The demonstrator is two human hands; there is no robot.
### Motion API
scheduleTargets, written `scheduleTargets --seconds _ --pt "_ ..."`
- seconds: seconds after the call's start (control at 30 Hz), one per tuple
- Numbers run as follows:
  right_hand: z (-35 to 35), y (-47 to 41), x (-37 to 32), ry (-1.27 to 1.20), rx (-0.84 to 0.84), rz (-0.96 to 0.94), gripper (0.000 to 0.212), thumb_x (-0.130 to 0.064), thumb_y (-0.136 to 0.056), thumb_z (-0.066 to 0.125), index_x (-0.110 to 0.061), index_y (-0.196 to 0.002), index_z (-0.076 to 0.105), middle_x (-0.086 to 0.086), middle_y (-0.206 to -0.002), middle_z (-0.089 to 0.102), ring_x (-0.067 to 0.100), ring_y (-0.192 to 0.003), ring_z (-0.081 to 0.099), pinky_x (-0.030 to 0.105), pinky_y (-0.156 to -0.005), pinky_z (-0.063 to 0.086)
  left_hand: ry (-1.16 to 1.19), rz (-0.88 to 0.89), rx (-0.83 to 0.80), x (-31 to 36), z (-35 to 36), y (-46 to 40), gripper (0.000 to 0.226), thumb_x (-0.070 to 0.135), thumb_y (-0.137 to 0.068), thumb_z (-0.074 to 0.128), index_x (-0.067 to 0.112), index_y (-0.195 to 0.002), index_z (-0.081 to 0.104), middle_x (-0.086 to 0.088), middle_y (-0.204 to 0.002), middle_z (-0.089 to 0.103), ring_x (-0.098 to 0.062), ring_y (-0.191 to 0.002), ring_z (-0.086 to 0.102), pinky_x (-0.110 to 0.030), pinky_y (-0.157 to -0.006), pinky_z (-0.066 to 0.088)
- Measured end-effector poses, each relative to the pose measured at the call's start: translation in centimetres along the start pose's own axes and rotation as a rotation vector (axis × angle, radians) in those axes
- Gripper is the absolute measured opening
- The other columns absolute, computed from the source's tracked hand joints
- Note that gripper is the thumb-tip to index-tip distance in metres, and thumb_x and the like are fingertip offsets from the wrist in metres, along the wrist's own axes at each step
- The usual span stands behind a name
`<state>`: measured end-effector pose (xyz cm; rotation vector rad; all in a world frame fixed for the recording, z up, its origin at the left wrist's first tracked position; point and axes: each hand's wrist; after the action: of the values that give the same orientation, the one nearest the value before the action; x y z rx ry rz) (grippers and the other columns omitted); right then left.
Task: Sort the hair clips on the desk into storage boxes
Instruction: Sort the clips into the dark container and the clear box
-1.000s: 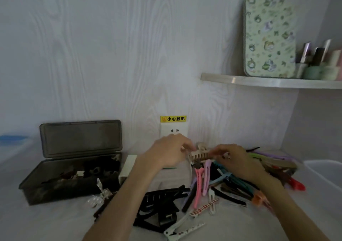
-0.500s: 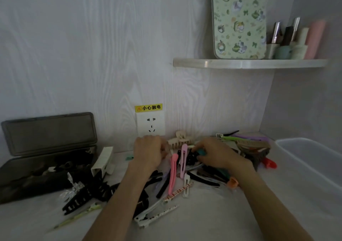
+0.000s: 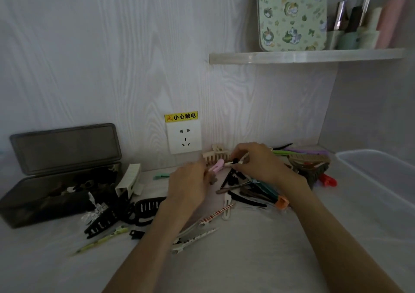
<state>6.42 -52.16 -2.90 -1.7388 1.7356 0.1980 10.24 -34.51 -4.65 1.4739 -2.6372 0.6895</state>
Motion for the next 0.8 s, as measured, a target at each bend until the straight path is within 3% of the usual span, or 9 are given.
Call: scheduleTargets --seconds 0.07,0.17,0.33,0.47,0.63,0.8 --pt "0.6 0.0 -0.3 0.049 -0.106 -0.003 0.018 -0.012 -0.084 0.064 -0.017 -0.101 0.07 0.001 -0.108 0.066 0.008 -0.084 0.055 0.017 -0.067 0.045 -0.065 -0.034 0.007 -1.0 -0.1 -0.1 0.029 0.04 -0.096 0.045 0.015 -0.097 0.059 -0.007 -0.093 0.066 -0.025 -0.084 0.061 -0.03 -0.064 0.038" --pt "1.4 0.0 -0.3 0.138 -0.243 -0.003 0.02 -0.018 -0.086 0.062 -0.016 -0.105 0.071 -0.001 -0.112 0.068 0.009 -0.097 0.06 0.021 -0.082 0.046 -0.066 -0.078 0.004 -2.1 -0.5 -0.3 0.028 0.04 -0.095 0.048 0.015 -0.091 0.06 -0.005 -0.091 0.067 -0.023 -0.082 0.062 -0.03 -0.066 0.042" --pt "1.4 0.1 -0.3 0.178 -0.257 0.013 0.023 -0.018 -0.079 0.071 -0.015 -0.102 0.072 0.001 -0.105 0.07 0.013 -0.09 0.061 0.021 -0.078 0.047 0.358 -0.152 0.071 -3.4 -2.1 -1.0 0.02 0.035 -0.089 0.06 0.02 -0.075 0.065 0.004 -0.08 0.073 -0.012 -0.072 0.069 -0.032 -0.074 0.054" --pt "1.1 0.1 -0.4 -0.005 -0.116 0.068 0.019 -0.013 -0.076 0.074 -0.016 -0.095 0.073 -0.001 -0.099 0.068 0.011 -0.089 0.062 0.019 -0.076 0.05 0.691 -0.128 0.28 -4.4 -5.1 0.2 0.017 0.032 -0.085 0.065 0.022 -0.071 0.067 0.011 -0.075 0.072 -0.004 -0.064 0.069 -0.025 -0.064 0.052" --pt "2.3 -0.1 -3.6 -0.379 0.036 0.068 0.014 -0.014 -0.075 0.076 -0.016 -0.088 0.07 0.003 -0.095 0.071 0.013 -0.08 0.066 0.023 -0.077 0.054 0.527 -0.121 0.431 -10.8 -8.3 3.7 0.011 0.029 -0.083 0.068 0.019 -0.081 0.073 0.01 -0.078 0.072 -0.003 -0.071 0.067 -0.022 -0.069 0.051" --pt "7.4 -1.3 -11.6 -0.503 -0.006 -0.118 0.015 -0.019 -0.078 0.074 -0.018 -0.092 0.072 -0.001 -0.091 0.071 0.004 -0.071 0.065 0.013 -0.069 0.052 0.292 -0.351 0.706 -17.2 -10.0 6.2 0.022 0.038 -0.088 0.061 0.019 -0.088 0.071 0.001 -0.086 0.071 -0.014 -0.078 0.062 -0.025 -0.065 0.043"
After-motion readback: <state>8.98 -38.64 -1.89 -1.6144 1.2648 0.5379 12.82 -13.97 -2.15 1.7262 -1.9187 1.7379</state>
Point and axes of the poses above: each hand's wrist, its own y-axis away from the middle knuckle, its own z-axis out of the palm, x = y × z
